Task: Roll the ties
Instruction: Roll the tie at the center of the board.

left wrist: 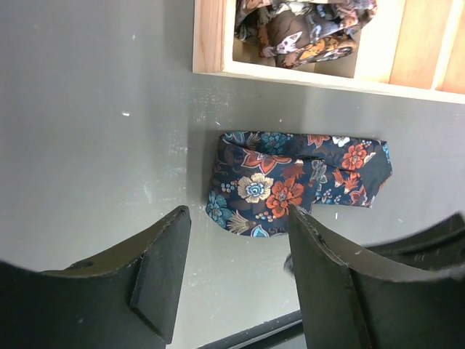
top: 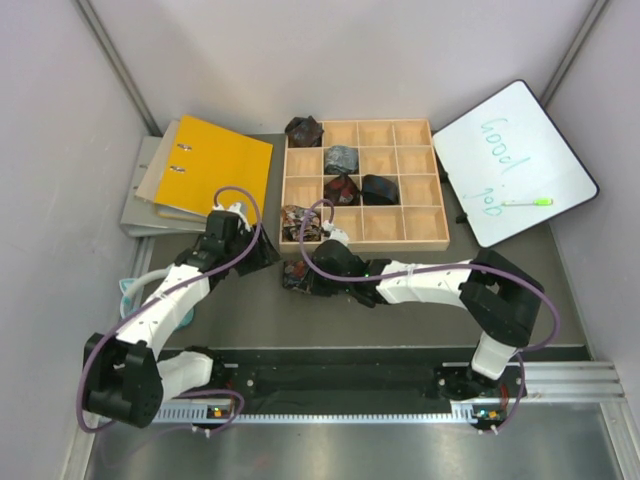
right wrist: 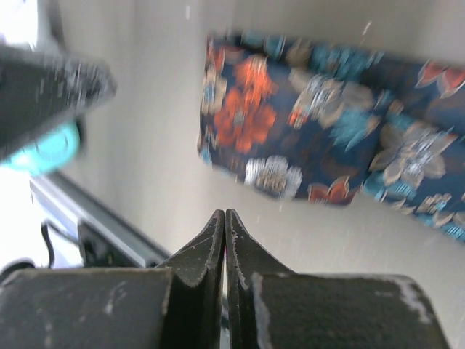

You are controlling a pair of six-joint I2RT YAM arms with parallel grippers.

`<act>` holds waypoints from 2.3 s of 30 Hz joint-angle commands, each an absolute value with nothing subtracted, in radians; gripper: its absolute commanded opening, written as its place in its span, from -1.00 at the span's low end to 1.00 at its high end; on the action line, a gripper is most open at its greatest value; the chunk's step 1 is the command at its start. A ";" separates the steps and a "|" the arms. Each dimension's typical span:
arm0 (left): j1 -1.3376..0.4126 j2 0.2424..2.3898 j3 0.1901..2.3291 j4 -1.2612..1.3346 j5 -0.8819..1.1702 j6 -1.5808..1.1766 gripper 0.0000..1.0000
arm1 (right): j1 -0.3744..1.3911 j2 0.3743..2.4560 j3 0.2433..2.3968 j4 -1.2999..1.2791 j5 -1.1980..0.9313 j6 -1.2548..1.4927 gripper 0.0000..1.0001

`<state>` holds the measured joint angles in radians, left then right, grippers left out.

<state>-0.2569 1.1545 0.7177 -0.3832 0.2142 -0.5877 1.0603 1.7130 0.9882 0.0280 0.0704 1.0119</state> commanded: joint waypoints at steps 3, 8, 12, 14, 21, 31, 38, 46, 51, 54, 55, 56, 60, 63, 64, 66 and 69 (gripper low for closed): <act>-0.259 1.106 0.732 -0.419 0.186 -0.557 0.22 | 1.080 1.752 0.980 0.161 0.227 1.046 -1.00; -0.259 1.104 0.735 -0.426 0.173 -0.551 0.22 | 1.100 1.735 1.000 0.130 0.235 1.032 -1.00; -0.259 1.101 0.732 -0.423 0.175 -0.554 0.22 | 1.127 1.718 0.982 0.112 0.252 1.040 -1.00; -0.258 1.100 0.727 -0.419 0.178 -0.554 0.22 | 1.127 1.729 0.965 0.123 0.235 1.048 -1.00; -0.258 1.098 0.727 -0.426 0.173 -0.545 0.22 | 1.127 1.775 0.971 0.132 0.244 1.054 -1.00; -0.258 1.094 0.723 -0.433 0.170 -0.545 0.22 | 1.114 1.844 1.068 0.020 0.337 1.065 -1.00; -0.258 1.092 0.716 -0.431 0.176 -0.546 0.22 | 1.106 1.845 1.066 0.049 0.397 1.069 -1.00; -0.258 1.100 0.709 -0.429 0.187 -0.546 0.22 | 1.101 1.878 1.103 0.043 0.514 1.085 -1.00; -0.258 1.104 0.710 -0.428 0.192 -0.545 0.22 | 1.077 1.908 1.147 0.023 0.509 1.085 -1.00; -0.258 1.108 0.712 -0.428 0.189 -0.543 0.22 | 1.071 1.914 1.157 0.018 0.491 1.069 -1.00; -0.258 1.109 0.712 -0.428 0.189 -0.542 0.22 | 1.071 1.911 1.158 0.017 0.479 1.066 -1.00; -0.258 1.109 0.712 -0.426 0.187 -0.545 0.22 | 1.072 1.907 1.158 0.011 0.456 1.065 -1.00; -0.258 1.108 0.701 -0.413 0.172 -0.557 0.21 | 1.077 1.855 1.103 0.021 0.417 1.068 -1.00; -0.258 1.120 0.692 -0.376 0.161 -0.572 0.22 | 1.092 1.792 1.078 0.018 0.359 1.026 -1.00; -0.258 1.126 0.690 -0.367 0.161 -0.577 0.22 | 1.098 1.775 1.074 0.020 0.344 1.013 -1.00; -0.258 1.152 0.692 -0.328 0.166 -0.586 0.21 | 1.118 1.714 1.056 0.020 0.296 0.970 -1.00; -0.256 1.187 0.689 -0.256 0.181 -0.594 0.23 | 1.120 1.616 1.022 0.003 0.265 0.957 -1.00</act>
